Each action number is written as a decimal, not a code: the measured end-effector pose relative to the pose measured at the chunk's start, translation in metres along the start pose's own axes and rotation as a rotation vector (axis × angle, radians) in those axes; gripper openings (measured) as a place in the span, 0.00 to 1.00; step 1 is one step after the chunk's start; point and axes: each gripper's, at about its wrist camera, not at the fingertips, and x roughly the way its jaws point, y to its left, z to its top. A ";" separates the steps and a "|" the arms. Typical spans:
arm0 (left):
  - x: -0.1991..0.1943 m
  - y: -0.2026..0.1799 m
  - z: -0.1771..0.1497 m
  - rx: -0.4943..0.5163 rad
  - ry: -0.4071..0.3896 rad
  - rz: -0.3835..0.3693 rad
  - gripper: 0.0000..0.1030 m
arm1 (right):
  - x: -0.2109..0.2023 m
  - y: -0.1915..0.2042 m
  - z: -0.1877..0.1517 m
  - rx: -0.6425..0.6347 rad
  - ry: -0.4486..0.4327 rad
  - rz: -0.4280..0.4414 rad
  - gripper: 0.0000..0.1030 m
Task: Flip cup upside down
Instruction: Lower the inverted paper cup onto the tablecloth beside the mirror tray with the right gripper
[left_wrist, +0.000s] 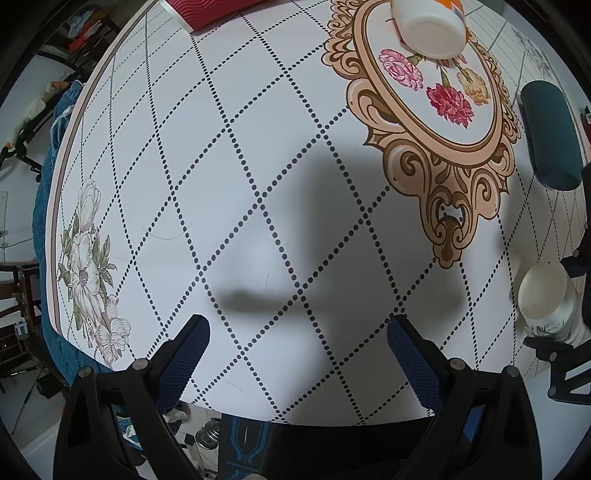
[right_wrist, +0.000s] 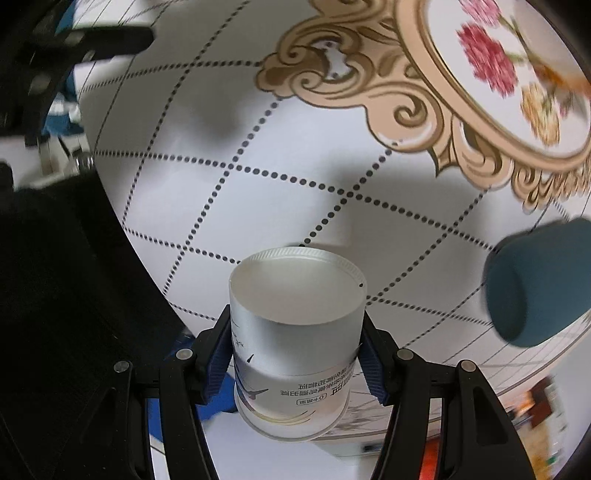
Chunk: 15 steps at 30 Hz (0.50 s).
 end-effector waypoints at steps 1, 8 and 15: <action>0.000 -0.001 0.000 0.001 0.000 0.000 0.95 | 0.000 -0.011 0.001 0.020 -0.001 0.015 0.61; 0.002 -0.004 -0.001 0.005 0.002 0.001 0.95 | 0.001 -0.056 0.008 0.192 -0.004 0.138 0.61; 0.003 -0.005 -0.003 0.006 0.002 -0.001 0.95 | 0.004 -0.094 0.010 0.332 -0.001 0.224 0.62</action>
